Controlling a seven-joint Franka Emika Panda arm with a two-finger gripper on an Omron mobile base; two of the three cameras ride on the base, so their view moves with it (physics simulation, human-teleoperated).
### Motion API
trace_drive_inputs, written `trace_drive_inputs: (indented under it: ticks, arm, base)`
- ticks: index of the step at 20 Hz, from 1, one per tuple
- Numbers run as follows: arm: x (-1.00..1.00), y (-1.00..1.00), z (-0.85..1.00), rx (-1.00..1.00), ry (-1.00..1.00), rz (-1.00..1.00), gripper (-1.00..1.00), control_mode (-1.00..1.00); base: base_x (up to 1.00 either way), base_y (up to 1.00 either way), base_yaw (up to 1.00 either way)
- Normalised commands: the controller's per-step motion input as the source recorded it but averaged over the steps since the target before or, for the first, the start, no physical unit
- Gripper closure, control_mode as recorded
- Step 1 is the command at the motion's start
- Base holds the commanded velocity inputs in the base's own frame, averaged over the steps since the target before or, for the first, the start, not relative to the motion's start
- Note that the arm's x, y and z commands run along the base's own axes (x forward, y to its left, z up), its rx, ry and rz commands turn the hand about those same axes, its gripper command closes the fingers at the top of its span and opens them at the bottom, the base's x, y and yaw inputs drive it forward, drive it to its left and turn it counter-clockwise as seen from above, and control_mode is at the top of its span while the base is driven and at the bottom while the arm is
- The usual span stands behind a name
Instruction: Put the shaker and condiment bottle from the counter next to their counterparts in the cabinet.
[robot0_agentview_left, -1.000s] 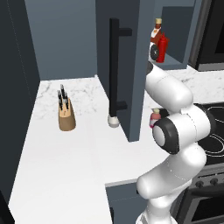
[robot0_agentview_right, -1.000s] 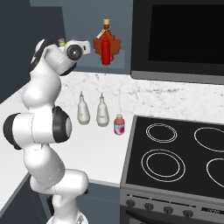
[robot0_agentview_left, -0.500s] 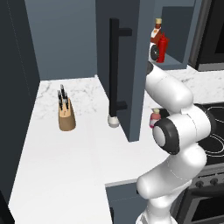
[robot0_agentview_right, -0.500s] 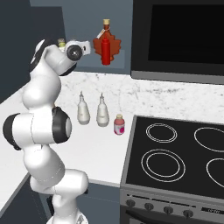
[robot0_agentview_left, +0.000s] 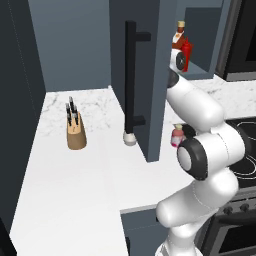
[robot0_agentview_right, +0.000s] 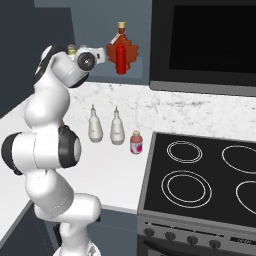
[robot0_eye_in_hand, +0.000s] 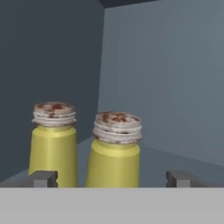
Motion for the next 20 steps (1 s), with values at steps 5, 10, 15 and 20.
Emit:
trace_drive_inputs:
  ticks: [5,10,15,20]
  arm:
    - [-0.31,-0.35,0.0,0.0,0.0,0.0,-1.0,-1.0]
    - [-0.39,-0.28,-0.01,0.0,0.0,0.0,-1.0,-1.0]
    - [-0.41,-0.03,-0.15,0.0,0.0,0.0,-1.0,-1.0]
    - [-0.55,0.41,-0.35,-0.04,0.0,0.08,-1.0,-1.0]
  base:
    - [0.0,0.0,0.0]
    - [0.0,0.0,0.0]
    - [0.0,0.0,0.0]
    - [0.0,0.0,0.0]
